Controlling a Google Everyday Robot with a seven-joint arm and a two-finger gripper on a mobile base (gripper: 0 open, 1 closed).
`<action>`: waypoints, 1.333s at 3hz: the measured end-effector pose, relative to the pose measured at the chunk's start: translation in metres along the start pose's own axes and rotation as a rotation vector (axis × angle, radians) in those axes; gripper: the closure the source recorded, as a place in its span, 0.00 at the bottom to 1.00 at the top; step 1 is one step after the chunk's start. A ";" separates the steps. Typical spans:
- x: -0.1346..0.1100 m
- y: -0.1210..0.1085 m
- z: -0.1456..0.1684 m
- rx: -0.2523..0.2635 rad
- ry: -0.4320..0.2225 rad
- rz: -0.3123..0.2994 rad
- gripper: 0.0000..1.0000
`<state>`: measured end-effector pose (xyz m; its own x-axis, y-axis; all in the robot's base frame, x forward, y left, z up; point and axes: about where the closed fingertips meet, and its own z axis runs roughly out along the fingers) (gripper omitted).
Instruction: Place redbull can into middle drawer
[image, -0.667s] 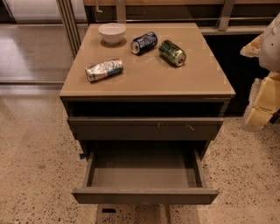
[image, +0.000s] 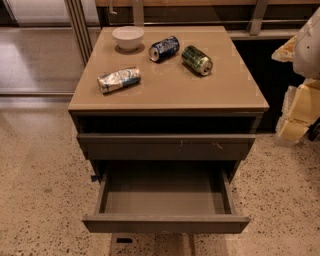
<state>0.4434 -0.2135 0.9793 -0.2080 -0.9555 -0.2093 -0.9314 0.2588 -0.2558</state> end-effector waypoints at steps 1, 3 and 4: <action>-0.029 -0.025 0.004 -0.004 -0.031 -0.075 0.00; -0.143 -0.088 0.039 -0.029 -0.146 -0.288 0.00; -0.195 -0.107 0.065 -0.026 -0.186 -0.366 0.00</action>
Offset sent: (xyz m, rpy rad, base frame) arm 0.1384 0.1235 0.0239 0.0724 -0.0295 0.3663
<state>0.6029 -0.0454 0.9864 0.1943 -0.9411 -0.2766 -0.9415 -0.0998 -0.3220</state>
